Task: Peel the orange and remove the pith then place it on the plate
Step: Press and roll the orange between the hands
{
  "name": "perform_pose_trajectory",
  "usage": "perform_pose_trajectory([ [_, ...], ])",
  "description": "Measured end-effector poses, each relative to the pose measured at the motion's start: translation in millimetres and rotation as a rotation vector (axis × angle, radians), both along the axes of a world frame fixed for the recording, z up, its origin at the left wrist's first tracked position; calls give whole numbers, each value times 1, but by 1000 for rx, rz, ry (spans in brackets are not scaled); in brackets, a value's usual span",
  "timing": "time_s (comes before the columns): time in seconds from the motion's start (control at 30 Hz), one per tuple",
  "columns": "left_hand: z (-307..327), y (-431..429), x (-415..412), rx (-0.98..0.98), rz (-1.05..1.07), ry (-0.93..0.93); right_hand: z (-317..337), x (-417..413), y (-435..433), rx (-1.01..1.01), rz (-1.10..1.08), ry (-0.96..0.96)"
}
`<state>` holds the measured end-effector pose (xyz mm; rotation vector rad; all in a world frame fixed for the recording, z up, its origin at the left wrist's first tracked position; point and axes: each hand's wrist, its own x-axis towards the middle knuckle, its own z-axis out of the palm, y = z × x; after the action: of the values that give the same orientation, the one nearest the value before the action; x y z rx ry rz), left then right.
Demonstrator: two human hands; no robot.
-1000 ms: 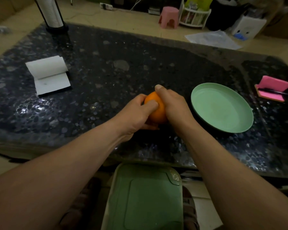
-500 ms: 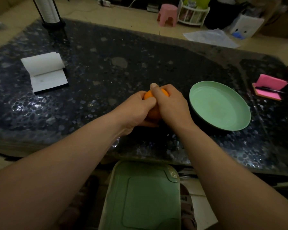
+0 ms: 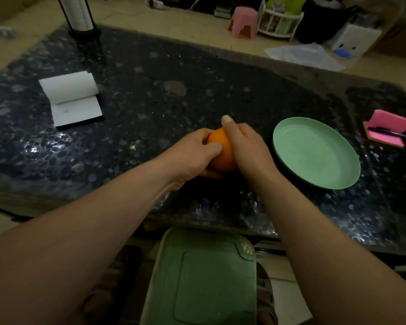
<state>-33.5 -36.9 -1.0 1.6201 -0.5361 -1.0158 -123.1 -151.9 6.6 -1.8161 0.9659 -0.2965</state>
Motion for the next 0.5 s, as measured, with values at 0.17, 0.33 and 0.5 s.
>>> perform_pose_trajectory([
  [0.17,-4,-3,-3,0,-16,-36,-5,1,1,-7,15,11],
  [0.33,-5,-6,-4,16,-16,-90,-10,6,3,-64,-21,11],
  [0.5,-2,-6,-4,47,2,-118,-13,7,2,-96,-54,5],
])
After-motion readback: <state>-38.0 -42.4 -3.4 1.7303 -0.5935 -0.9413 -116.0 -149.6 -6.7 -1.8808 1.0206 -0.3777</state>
